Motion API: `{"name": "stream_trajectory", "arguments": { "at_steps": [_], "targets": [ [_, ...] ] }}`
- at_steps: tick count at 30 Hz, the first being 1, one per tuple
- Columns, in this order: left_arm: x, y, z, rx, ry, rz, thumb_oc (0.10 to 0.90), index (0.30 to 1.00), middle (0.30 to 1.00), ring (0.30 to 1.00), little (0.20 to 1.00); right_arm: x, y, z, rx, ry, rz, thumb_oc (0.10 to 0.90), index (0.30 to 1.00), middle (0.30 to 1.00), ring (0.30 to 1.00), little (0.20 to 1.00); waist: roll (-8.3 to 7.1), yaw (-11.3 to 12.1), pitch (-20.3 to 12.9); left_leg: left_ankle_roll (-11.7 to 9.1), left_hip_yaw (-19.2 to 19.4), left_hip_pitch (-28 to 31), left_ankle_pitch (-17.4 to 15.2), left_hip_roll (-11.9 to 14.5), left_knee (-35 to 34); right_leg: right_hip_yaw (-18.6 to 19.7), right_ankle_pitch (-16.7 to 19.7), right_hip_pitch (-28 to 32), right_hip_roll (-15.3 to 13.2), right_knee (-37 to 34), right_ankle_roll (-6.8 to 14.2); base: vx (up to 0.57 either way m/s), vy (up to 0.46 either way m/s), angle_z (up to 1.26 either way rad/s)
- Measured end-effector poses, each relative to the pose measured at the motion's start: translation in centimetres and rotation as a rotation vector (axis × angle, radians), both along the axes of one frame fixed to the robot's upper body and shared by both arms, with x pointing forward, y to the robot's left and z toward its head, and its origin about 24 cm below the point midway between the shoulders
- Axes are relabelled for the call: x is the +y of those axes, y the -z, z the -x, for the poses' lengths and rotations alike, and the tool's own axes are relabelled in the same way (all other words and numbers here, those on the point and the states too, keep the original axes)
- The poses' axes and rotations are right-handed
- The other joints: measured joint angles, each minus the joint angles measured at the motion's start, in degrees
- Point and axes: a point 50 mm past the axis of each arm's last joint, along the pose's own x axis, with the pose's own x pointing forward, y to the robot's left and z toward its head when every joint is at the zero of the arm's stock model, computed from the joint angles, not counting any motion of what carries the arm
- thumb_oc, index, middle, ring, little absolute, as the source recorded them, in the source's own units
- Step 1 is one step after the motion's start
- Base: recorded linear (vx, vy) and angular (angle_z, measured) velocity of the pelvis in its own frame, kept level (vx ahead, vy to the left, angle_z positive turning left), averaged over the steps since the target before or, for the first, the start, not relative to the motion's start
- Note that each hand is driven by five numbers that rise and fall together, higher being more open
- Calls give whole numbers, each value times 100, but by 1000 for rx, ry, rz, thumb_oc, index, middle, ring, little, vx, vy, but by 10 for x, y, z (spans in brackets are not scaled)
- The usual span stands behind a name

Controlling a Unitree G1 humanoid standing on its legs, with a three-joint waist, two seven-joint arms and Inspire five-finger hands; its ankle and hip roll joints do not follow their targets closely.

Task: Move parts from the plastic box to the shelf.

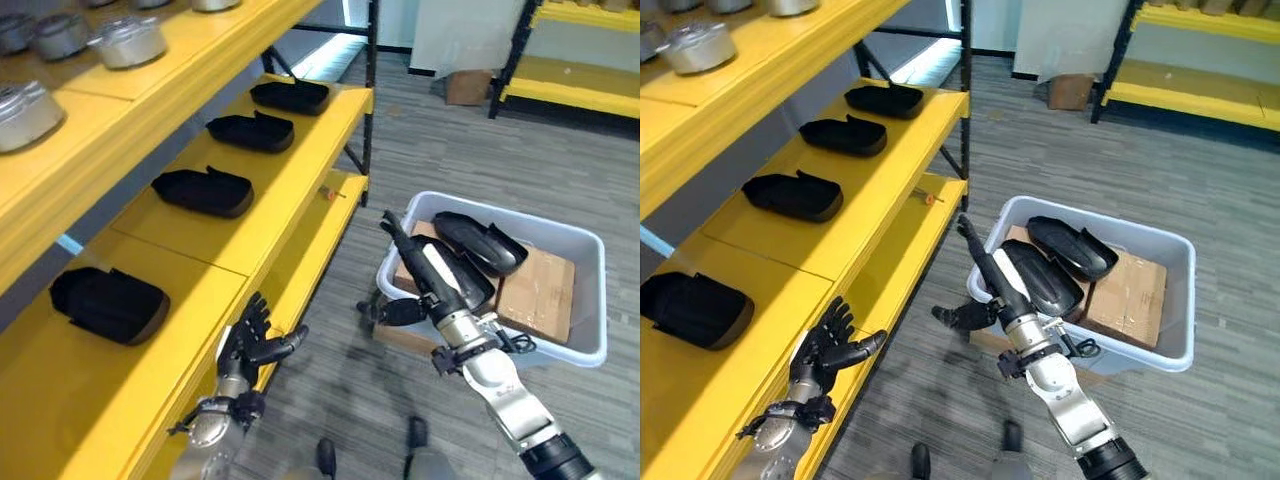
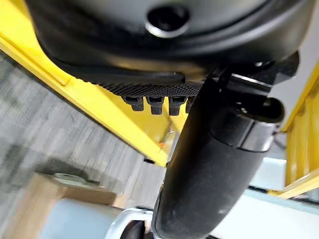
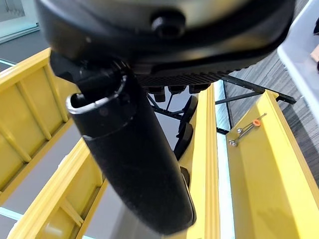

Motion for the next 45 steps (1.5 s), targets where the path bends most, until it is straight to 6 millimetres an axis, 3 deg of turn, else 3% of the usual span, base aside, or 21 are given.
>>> {"name": "stream_trajectory", "arguments": {
  "at_steps": [2, 4, 5, 7, 8, 10, 15, 17, 18, 19, 22, 23, 25, 26, 27, 29, 33, 35, 37, 40, 45],
  "targets": [
    [6, 2, 1, 12, -22, -10, 900, 1000, 1000, 1000, 1000, -1, 1, 1, 1, 4, 11, 900, 1000, 1000, 1000, 1000, -90, -14, 54, -188, -19, 0, -84, 69, -3, -270, 298, 52, -240, -626, 213, 274, -207, -5],
    [9, 1, 1, 11, -25, -22, 900, 1000, 1000, 1000, 1000, -5, 7, 4, 21, 18, 25, 900, 1000, 1000, 1000, 1000, -254, -94, 114, -459, -253, 146, -21, 239, -94, -389, 325, 397, -114, -746, 248, 331, -241, 50],
    [9, 2, 0, 14, -25, -22, 900, 1000, 1000, 1000, 1000, -9, 13, 8, 45, 28, 38, 900, 1000, 1000, 1000, 1000, -376, -153, 132, -636, -431, 286, -56, 357, -98, -317, 622, 670, 64, -738, 67, 322, -247, 71],
    [-4, 7, 9, 21, -34, 40, 900, 1000, 1000, 1000, 1000, -18, 16, 8, 67, 47, 101, 900, 1000, 1000, 1000, 1000, -85, -145, 93, -584, -527, 416, -181, 945, -74, -526, 365, 687, 611, -469, -196, 282, -263, 12],
    [-9, 6, 10, 15, -28, 59, 900, 1000, 1000, 1000, 1000, -23, 13, 7, 56, 58, 112, 900, 1000, 1000, 1000, 1000, -46, -154, 65, -487, -550, 413, -37, 1154, -70, -590, 291, 661, 869, -377, -338, 184, -192, -24],
    [-13, 4, 8, 5, -4, 64, 900, 1000, 1000, 1000, 1000, -31, 7, 4, 32, 89, 118, 900, 1000, 1000, 1000, 1000, -97, -177, 64, -491, -617, 384, 201, 1375, -71, -658, 180, 582, 1074, -233, -525, 191, -219, -17],
    [-16, -2, -4, -29, 17, 61, 900, 1000, 1000, 1000, 1000, -50, -5, 1, -21, 176, 113, 900, 1000, 1000, 1000, 1000, -145, -368, 38, -764, -854, -70, 612, 1544, 490, -703, -278, 315, 1282, 227, -685, 177, -217, 5],
    [-13, -5, -6, -42, 9, 56, 900, 1000, 1000, 1000, 1000, -48, -6, 1, -25, 168, 112, 900, 1000, 1000, 1000, 1000, -206, -339, -16, -717, -894, -207, 705, 1594, 608, -733, -231, 256, 1286, 250, -812, 97, -142, -1],
    [-13, -5, -7, -42, 9, 57, 900, 1000, 1000, 1000, 1000, -48, -6, 1, -28, 167, 109, 900, 1000, 1000, 1000, 1000, -199, -323, -20, -792, -914, -275, 763, 1633, 757, -759, -273, 256, 1384, 269, -896, 138, -288, 5],
    [-13, -4, -5, -36, 8, 59, 900, 1000, 1000, 1000, 1000, -49, -3, 3, -15, 169, 110, 900, 1000, 1000, 1000, 1000, -234, -305, -26, -1055, -1062, -455, 939, 1639, 1082, -781, -389, 255, 1390, 382, -930, 128, -285, 7],
    [-7, -1, 1, -15, 6, 40, 900, 1000, 1000, 1000, 1000, -51, 8, 11, 26, 177, 109, 900, 1000, 1000, 1000, 1000, -388, -25, -2, -1236, -1623, -1236, 1469, 1620, 2524, -743, -553, 378, 1490, 456, -1297, 172, -142, -6],
    [-7, 1, 3, -2, 12, 33, 900, 1000, 1000, 1000, 1000, -52, 10, 14, 34, 187, 106, 900, 1000, 1000, 1000, 1000, -460, 0, 11, -1167, -1611, -1467, 1221, 1490, 2868, -756, -579, 437, 1487, 362, -1390, 190, 93, 8],
    [-6, 4, 7, 12, 20, 27, 900, 1000, 1000, 1000, 1000, -52, 12, 15, 38, 197, 96, 900, 1000, 1000, 1000, 1000, -612, -10, 44, -969, -1555, -1498, 381, 1099, 2187, -705, -522, 542, 1476, 61, -1371, 205, 144, 6],
    [-6, 4, 8, 15, 19, 28, 900, 1000, 1000, 1000, 1000, -52, 11, 14, 36, 198, 96, 900, 1000, 1000, 1000, 1000, -626, -4, 52, -935, -1477, -1501, 296, 1023, 1809, -676, -480, 559, 1505, -21, -1343, 158, 108, -21],
    [-5, 6, 10, 25, 17, 26, 900, 1000, 1000, 1000, 1000, -51, 10, 13, 27, 205, 83, 900, 1000, 1000, 1000, 1000, -643, 50, 65, -883, -1396, -1464, 249, 902, 612, -540, -395, 603, 1650, -231, -1298, 160, 109, -33],
    [-4, 8, 11, 37, 14, 24, 900, 1000, 1000, 1000, 1000, -49, 10, 13, 24, 203, 76, 900, 1000, 1000, 1000, 1000, -707, 158, 132, -829, -1445, -1424, 297, 819, 150, -436, -240, 668, 1729, -300, -1461, 186, 106, -63],
    [-3, 13, 19, 65, 24, 27, 900, 1000, 1000, 1000, 1000, -53, 9, 14, 15, 214, 88, 900, 1000, 1000, 1000, 1000, -578, 83, 161, -736, -1321, -1325, 389, 782, 374, -23, -326, 1014, 1975, -469, -1279, 131, 195, -66],
    [-6, 12, 18, 55, 53, 34, 900, 1000, 1000, 1000, 1000, -63, 1, 14, -12, 235, 119, 900, 1000, 1000, 1000, 1000, -333, -98, 159, -661, -1144, -1139, 392, 702, 324, 56, -361, 969, 2005, -468, -1215, 14, 154, -45],
    [-1, 1, 11, 18, 80, 0, 900, 1000, 1000, 1000, 1000, -72, -7, 11, -51, 272, 156, 900, 1000, 1000, 1000, 1000, -352, -124, 209, -551, -865, -1130, 717, 489, 38, 248, -347, 675, 1757, -289, -977, -90, 116, -42],
    [6, -15, 1, -42, 101, -50, 900, 1000, 1000, 1000, 1000, -73, -16, 6, -88, 260, 204, 900, 1000, 1000, 1000, 1000, -358, -114, 272, -405, -678, -1292, 713, 230, 39, 374, -356, 411, 1461, -212, -780, -122, 91, -18],
    [13, -42, -20, -150, 120, -109, 900, 1000, 1000, 1000, 1000, -80, -52, -19, -216, 243, 377, 900, 1000, 1000, 1000, 1000, -393, 53, 803, -285, -523, -1533, 760, 60, 49, 476, -267, 73, 1281, -186, -616, -100, 45, -10]
  ]
}}
